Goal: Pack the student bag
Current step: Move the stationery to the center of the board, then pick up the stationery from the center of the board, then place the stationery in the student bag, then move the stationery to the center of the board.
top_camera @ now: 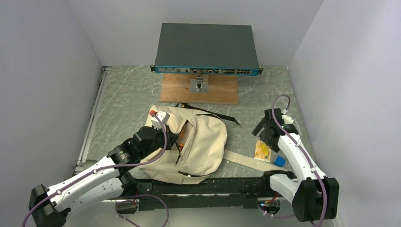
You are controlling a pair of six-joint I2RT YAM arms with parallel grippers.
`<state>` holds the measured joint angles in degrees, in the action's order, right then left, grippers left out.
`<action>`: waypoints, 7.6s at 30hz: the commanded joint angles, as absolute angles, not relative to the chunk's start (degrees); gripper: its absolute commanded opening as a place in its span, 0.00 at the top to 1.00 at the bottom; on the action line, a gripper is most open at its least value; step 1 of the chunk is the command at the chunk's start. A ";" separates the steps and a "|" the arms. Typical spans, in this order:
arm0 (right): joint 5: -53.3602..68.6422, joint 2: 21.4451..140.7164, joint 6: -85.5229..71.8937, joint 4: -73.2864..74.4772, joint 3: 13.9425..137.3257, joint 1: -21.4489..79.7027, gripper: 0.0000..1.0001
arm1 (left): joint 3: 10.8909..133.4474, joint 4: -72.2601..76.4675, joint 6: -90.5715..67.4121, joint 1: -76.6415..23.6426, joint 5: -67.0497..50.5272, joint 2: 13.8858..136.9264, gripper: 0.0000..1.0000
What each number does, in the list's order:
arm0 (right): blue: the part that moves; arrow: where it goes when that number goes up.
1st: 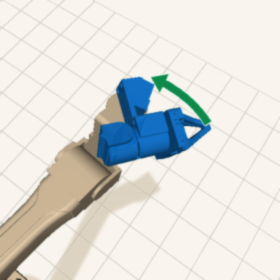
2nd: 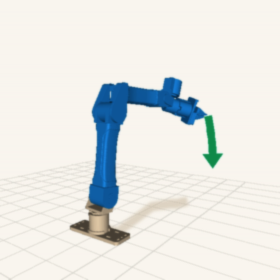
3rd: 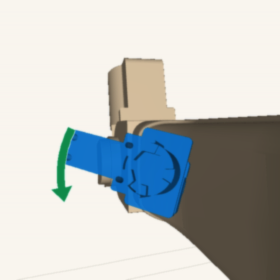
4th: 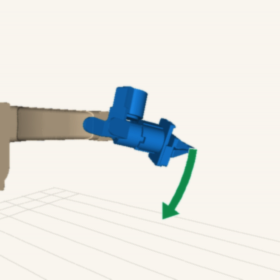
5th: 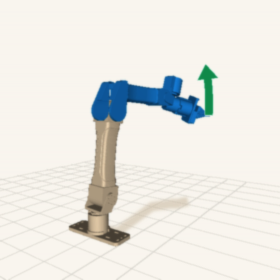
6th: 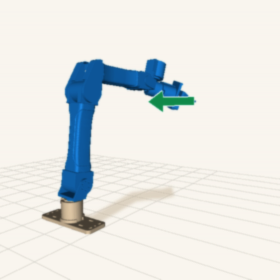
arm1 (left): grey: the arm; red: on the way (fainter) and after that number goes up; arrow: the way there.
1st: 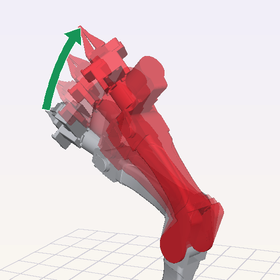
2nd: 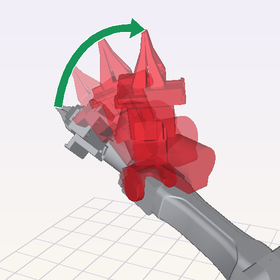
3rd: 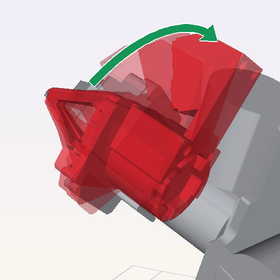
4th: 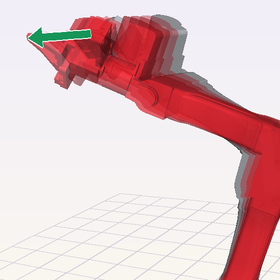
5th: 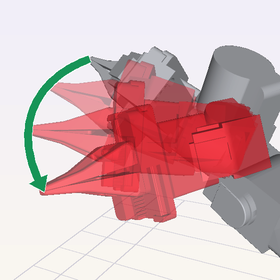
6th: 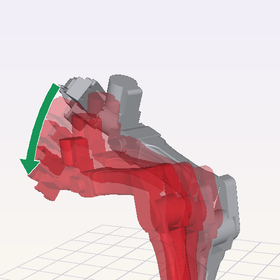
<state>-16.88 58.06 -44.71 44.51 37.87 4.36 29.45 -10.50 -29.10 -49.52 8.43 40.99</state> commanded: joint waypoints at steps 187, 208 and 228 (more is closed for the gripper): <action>-3.99 53.23 -49.64 34.25 24.10 -29.16 0.20 | 40.62 -12.95 -24.26 -51.43 4.45 34.25 1.00; -15.11 79.66 -41.55 32.90 43.39 3.87 0.21 | 35.08 -7.89 -29.09 -51.47 1.77 36.38 1.00; -13.74 80.87 -37.12 29.09 43.57 -6.87 0.16 | 32.54 -4.83 -29.93 -51.46 -0.51 37.54 1.00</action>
<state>-11.31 80.55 -37.60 30.22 41.06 -8.60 32.18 -14.26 -27.44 -50.50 4.78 38.48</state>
